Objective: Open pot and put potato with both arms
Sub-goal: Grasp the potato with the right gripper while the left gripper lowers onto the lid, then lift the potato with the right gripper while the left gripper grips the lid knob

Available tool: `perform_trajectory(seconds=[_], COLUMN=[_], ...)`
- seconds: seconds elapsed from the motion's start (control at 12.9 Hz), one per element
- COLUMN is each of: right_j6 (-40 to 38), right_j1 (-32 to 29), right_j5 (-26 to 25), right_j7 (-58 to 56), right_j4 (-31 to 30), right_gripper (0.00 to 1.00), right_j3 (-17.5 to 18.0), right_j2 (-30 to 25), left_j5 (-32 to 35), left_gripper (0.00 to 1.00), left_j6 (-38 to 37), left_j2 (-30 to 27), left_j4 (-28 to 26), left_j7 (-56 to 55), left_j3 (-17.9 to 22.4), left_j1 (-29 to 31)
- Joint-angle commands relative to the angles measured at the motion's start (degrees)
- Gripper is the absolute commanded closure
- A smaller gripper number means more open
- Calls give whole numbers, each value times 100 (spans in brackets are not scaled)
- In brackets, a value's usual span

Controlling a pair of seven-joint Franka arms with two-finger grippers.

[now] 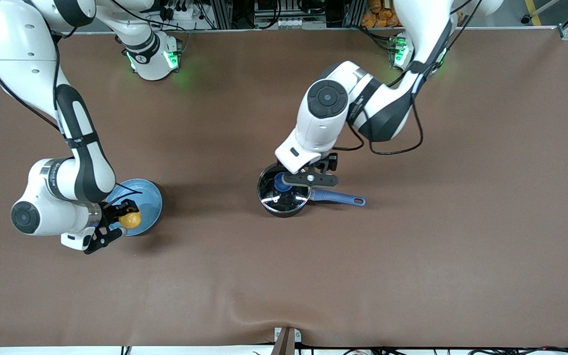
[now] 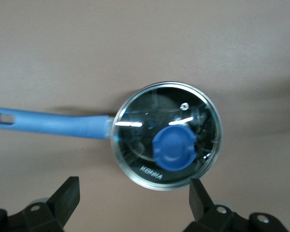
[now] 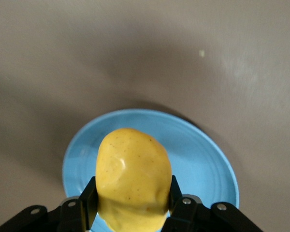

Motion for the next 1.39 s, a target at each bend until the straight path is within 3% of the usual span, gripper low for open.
perform_trajectory(seconds=[0.0, 0.62, 0.85, 1.31], right_j6=[-97, -88, -97, -97], right_j1=[63, 353, 467, 845], right_j5=[58, 58, 14, 5], right_j7=[-64, 1270, 1894, 2747], right_j4=[164, 296, 305, 305], right_gripper=[100, 100, 100, 100], right_j3=[106, 861, 1055, 1064], right_j2=[-150, -300, -361, -397], left_j5=[-26, -26, -26, -26], left_gripper=[0, 1, 2, 6], left_j6=[381, 743, 769, 910], left_j2=[398, 873, 926, 1058], left_j4=[218, 376, 376, 385], left_j7=[-40, -583, -717, -690], left_j3=[93, 101, 469, 629], left_j1=[-215, -347, -680, -831])
